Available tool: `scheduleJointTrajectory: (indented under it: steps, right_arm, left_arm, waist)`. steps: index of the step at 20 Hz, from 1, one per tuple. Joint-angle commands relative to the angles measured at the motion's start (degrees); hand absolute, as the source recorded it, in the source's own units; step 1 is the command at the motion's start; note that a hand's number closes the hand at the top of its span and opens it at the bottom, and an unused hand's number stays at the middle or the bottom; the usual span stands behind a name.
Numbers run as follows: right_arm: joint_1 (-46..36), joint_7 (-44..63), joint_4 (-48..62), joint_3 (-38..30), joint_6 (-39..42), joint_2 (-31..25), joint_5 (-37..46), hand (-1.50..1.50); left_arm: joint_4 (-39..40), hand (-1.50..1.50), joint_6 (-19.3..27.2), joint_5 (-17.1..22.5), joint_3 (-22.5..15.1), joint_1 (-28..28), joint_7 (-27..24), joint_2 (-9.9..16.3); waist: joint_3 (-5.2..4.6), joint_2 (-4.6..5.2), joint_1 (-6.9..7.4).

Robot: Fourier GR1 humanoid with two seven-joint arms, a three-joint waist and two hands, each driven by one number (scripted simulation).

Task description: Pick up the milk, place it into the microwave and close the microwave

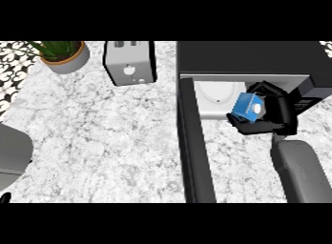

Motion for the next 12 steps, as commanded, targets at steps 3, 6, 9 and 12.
scheduleJointTrajectory:
  steps: [3,6,9,12]
  right_arm:
    - [-12.57,0.37,13.74,-1.55,-2.08,-0.61,1.76,1.5]
    - [-14.22,-0.23,15.89,-1.38,-3.88,-0.34,2.85,1.5]
    - [-14.65,-2.94,18.05,-1.26,-6.41,-0.23,4.51,1.5]
    - [-15.99,-3.95,18.98,-2.33,-7.58,-1.59,4.5,1.5]
  left_arm:
    - [-2.65,-1.5,-0.55,1.72,-0.16,-0.32,3.1,0.51]
    - [-0.43,-1.5,-1.97,-0.42,-1.42,-0.03,0.54,0.4]
    - [1.37,-1.5,-2.45,0.74,0.46,-2.91,1.23,1.65]
    - [1.37,-1.5,-2.27,0.72,0.59,-3.31,0.73,1.24]
  waist:
    - [-0.02,0.72,1.65]
    - [-0.02,0.92,2.8]
    - [-0.03,1.37,3.11]
    - [-0.02,1.58,4.06]
